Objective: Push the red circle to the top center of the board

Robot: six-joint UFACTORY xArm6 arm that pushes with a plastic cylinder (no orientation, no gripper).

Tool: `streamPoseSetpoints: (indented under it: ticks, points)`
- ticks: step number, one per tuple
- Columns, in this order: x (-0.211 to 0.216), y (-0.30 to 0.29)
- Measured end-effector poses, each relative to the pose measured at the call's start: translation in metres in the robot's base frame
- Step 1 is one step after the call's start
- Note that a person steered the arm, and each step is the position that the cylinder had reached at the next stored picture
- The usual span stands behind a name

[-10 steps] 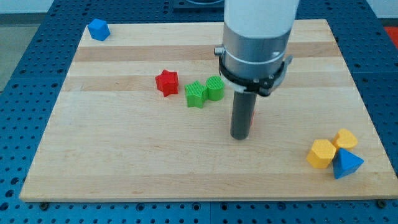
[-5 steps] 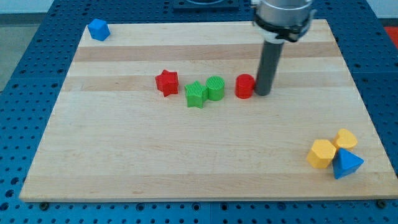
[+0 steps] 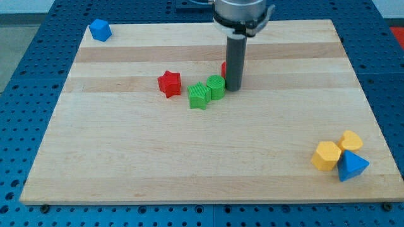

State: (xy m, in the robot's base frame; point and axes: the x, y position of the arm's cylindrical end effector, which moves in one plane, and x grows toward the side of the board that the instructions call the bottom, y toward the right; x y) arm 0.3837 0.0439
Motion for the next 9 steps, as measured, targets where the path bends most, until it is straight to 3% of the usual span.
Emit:
streamPoseSetpoints:
  ticks: [2,5,8,9]
  points:
    - [-0.078,-0.001]
    - [-0.135,-0.015]
    - [-0.156,0.011]
    - [-0.157,-0.018]
